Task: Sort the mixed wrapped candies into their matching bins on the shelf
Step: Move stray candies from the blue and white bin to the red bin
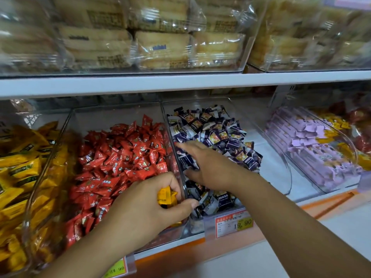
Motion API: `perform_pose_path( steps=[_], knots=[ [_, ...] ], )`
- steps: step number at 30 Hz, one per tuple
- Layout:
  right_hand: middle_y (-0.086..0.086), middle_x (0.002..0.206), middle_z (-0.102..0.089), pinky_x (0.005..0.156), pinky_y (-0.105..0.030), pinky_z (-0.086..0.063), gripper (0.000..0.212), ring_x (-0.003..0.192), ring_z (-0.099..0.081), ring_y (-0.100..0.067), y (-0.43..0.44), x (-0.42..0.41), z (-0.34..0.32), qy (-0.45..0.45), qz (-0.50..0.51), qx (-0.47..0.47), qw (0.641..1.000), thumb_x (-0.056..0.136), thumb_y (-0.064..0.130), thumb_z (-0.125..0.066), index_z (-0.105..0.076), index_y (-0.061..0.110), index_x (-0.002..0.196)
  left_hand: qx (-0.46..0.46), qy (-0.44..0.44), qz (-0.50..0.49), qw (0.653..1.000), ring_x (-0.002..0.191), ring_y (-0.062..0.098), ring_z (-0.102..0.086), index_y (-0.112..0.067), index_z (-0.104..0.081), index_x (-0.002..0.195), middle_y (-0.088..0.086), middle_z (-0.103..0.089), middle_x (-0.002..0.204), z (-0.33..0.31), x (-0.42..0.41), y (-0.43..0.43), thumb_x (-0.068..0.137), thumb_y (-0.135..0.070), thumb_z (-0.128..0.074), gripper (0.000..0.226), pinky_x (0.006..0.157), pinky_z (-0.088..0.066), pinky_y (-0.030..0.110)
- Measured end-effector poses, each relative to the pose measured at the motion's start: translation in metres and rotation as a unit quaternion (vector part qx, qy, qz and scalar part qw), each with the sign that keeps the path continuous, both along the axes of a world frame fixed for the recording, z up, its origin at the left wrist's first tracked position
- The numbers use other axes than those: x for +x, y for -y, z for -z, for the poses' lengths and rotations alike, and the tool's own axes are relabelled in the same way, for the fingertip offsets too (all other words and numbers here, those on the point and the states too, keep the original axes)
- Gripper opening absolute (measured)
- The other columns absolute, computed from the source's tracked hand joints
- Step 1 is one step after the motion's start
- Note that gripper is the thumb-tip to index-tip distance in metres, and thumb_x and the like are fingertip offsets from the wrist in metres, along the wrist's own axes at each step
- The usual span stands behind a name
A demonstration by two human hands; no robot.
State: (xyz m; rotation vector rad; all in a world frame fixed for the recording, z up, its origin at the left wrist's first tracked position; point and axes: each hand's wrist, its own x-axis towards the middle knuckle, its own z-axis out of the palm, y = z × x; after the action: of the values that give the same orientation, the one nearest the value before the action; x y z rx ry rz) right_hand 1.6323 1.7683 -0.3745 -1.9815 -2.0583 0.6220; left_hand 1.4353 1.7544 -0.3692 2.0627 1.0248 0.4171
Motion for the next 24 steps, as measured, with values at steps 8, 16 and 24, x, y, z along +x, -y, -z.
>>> perform_pose_path(
  steps=[8, 16, 24],
  knots=[
    [0.009, 0.151, -0.035, 0.098, -0.029, -0.037, 0.057, 0.131, -0.042, -0.016, -0.013, 0.027, -0.028, -0.029, 0.017, -0.129, 0.991, 0.085, 0.041, -0.070, -0.045, 0.046, 0.136, -0.012, -0.003, 0.001, 1.000, 0.050, 0.007, -0.041, -0.031, -0.053, 0.088, 0.000, -0.056, 0.065, -0.001, -0.001, 0.000, 0.062, -0.078, -0.052, 0.054, 0.058, -0.045, 0.043],
    [-0.004, 0.147, -0.028, 0.098, -0.032, -0.041, 0.058, 0.125, -0.044, -0.026, -0.035, -0.004, -0.005, 0.032, 0.012, -0.077, 0.996, 0.093, 0.043, -0.058, -0.034, 0.037, 0.146, 0.014, 0.004, 0.002, 1.000, 0.052, 0.007, -0.043, -0.031, -0.053, 0.083, -0.009, -0.055, 0.065, 0.001, -0.002, 0.001, 0.073, -0.068, -0.061, 0.039, 0.057, -0.042, 0.037],
    [0.010, 0.115, -0.056, 0.079, -0.026, -0.047, 0.029, 0.098, -0.058, -0.012, -0.003, 0.007, -0.010, -0.097, 0.038, -0.047, 0.993, 0.087, 0.030, -0.070, -0.059, 0.033, 0.114, 0.011, 0.008, -0.002, 1.000, 0.051, 0.008, -0.043, -0.030, -0.054, 0.082, -0.004, -0.056, 0.063, 0.002, -0.001, 0.000, 0.072, -0.067, -0.062, 0.039, 0.057, -0.043, 0.040]
  ],
)
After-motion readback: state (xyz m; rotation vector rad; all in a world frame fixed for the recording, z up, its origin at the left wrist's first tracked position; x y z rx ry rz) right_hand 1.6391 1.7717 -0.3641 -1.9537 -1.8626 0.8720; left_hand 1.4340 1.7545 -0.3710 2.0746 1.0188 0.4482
